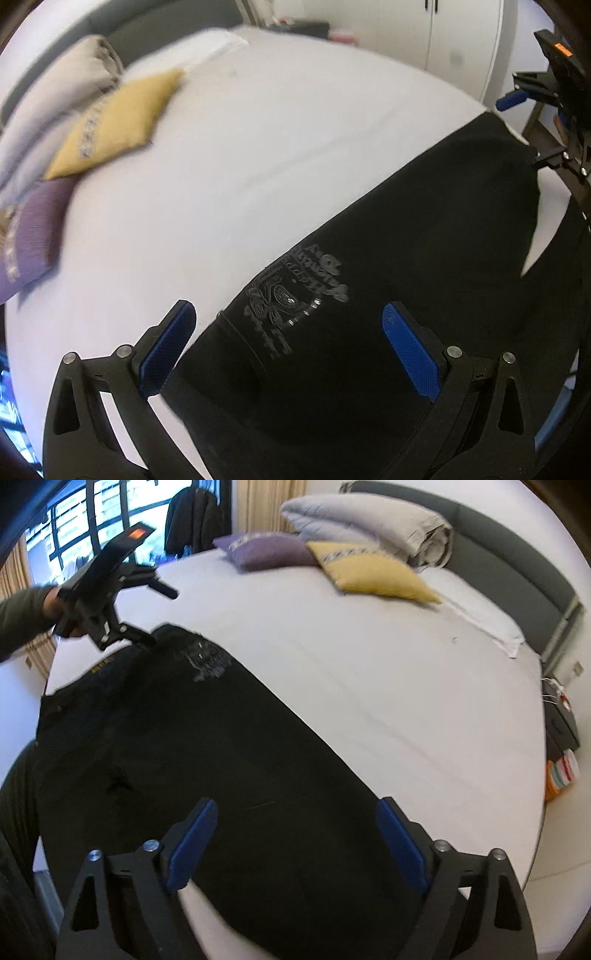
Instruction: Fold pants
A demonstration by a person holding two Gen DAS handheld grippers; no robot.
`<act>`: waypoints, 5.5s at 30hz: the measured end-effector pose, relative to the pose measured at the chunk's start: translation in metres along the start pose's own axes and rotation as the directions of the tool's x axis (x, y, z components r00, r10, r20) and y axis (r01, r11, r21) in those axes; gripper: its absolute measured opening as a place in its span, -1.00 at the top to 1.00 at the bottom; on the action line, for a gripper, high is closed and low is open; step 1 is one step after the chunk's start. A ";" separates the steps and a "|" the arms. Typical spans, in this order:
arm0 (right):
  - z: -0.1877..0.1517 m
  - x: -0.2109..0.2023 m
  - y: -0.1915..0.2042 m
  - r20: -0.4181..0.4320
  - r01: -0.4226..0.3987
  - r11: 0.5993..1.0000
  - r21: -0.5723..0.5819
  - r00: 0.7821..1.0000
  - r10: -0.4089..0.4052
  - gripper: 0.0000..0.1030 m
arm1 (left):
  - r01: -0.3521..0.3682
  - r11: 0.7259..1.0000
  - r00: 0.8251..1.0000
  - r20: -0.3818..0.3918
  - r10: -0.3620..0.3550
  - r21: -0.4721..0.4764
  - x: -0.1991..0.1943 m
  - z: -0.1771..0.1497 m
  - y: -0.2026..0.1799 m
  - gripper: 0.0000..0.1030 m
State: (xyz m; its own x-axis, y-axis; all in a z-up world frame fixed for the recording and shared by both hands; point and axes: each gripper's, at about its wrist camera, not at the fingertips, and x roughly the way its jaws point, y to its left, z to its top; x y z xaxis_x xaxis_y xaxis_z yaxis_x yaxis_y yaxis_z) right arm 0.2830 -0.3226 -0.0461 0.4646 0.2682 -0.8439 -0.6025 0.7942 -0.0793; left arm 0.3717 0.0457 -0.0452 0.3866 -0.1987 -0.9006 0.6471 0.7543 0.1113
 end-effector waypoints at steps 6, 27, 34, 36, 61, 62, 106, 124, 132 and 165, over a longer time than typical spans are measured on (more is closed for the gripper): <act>0.011 0.046 -0.020 -0.040 -0.072 0.997 -0.017 0.997 0.071 -0.63 | 0.117 0.993 0.987 -0.106 -0.118 -0.019 0.051 0.007 0.036 -0.60; 0.026 0.098 -0.033 -0.088 -0.177 0.983 -0.049 0.981 0.173 -0.56 | 0.204 0.976 0.954 -0.205 -0.217 -0.080 0.107 0.016 0.084 0.14; 0.037 0.106 -0.034 -0.099 -0.192 0.980 -0.047 0.977 0.186 -0.56 | 0.157 0.988 0.975 -0.159 -0.155 -0.003 0.090 0.018 0.064 0.82; 0.037 0.109 -0.032 -0.110 -0.190 0.980 -0.052 0.977 0.184 -0.54 | 0.127 0.992 0.985 -0.117 -0.125 0.011 0.080 0.016 0.062 0.85; 0.059 0.141 -0.033 -0.232 -0.270 0.948 -0.168 0.946 0.228 0.63 | -0.124 0.989 0.966 0.236 0.101 0.084 -0.048 -0.067 -0.038 0.86; 0.059 0.141 -0.031 -0.245 -0.256 0.951 -0.176 0.947 0.209 0.76 | -0.122 0.990 0.966 0.239 0.101 0.075 -0.050 -0.068 -0.039 0.86; -0.073 0.034 0.257 -0.071 0.255 0.912 -0.322 0.954 -0.291 0.95 | -0.129 0.992 0.965 0.228 0.127 -0.005 -0.145 -0.312 -0.197 0.88; -0.087 0.034 0.296 -0.039 0.344 0.869 -0.355 0.923 -0.382 0.95 | -0.156 0.986 0.960 0.243 0.139 0.053 -0.158 -0.352 -0.219 0.88; -0.095 0.043 0.307 -0.058 0.344 0.865 -0.366 0.919 -0.390 0.95 | -0.158 0.985 0.965 0.223 0.138 0.073 -0.155 -0.357 -0.225 0.88; -0.132 0.011 0.317 -0.041 0.296 0.934 -0.199 0.950 -0.309 -0.24 | -0.162 0.974 0.980 0.145 0.139 0.161 -0.162 -0.342 -0.241 0.55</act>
State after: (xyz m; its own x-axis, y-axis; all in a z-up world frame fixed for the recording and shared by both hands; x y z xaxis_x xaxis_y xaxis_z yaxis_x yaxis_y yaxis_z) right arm 0.0113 -0.1397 -0.1506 0.6014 -0.0128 -0.7988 -0.5546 0.7130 -0.4290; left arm -0.0715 0.1097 -0.0698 0.5638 -0.1811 -0.8058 0.6732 0.6660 0.3213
